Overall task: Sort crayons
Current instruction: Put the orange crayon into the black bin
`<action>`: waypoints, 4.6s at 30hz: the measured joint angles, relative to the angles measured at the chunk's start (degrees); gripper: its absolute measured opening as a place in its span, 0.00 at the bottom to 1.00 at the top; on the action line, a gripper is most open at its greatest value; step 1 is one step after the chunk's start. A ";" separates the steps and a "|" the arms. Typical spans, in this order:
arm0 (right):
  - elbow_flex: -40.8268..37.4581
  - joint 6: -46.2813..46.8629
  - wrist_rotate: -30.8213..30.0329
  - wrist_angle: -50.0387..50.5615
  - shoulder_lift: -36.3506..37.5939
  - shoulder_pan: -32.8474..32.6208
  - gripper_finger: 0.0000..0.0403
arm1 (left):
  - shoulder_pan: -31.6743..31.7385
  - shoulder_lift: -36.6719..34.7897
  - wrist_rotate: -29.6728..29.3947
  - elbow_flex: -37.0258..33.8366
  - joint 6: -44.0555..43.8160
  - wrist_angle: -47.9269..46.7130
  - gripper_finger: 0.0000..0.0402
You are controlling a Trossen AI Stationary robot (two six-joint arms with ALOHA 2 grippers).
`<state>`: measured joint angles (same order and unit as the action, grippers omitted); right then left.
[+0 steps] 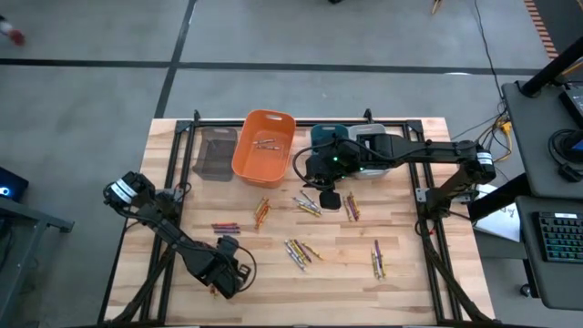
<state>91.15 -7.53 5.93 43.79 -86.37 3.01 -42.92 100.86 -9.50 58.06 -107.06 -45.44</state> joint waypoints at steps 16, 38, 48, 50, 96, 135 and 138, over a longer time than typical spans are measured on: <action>0.00 -1.03 0.00 0.90 0.00 0.00 0.17 | 0.00 -0.81 -0.52 0.41 0.72 -0.46 0.09; 0.00 0.46 0.02 0.33 0.00 0.00 0.17 | -2.08 1.77 1.96 4.42 -0.88 -4.47 0.36; 0.00 0.46 0.02 0.37 0.00 -0.02 0.17 | -2.08 3.62 0.39 3.73 -0.79 -2.07 0.27; 0.00 0.46 0.02 0.39 0.00 -0.02 0.17 | -2.08 4.02 0.25 3.85 -0.65 -1.99 0.25; -10.22 4.54 -0.05 8.98 1.31 -0.98 0.17 | 22.25 -30.07 -37.02 11.55 36.26 -38.48 0.00; -12.59 -1.42 0.04 -9.26 1.18 14.93 0.17 | 94.62 -28.62 -0.06 -15.77 104.32 19.76 0.00; -12.59 -0.06 0.07 -10.69 1.18 14.89 0.17 | 94.68 -27.72 -3.03 -15.88 103.90 20.75 0.00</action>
<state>78.56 -7.59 6.00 33.10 -85.19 17.89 51.77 73.13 -12.53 42.18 -3.16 -24.68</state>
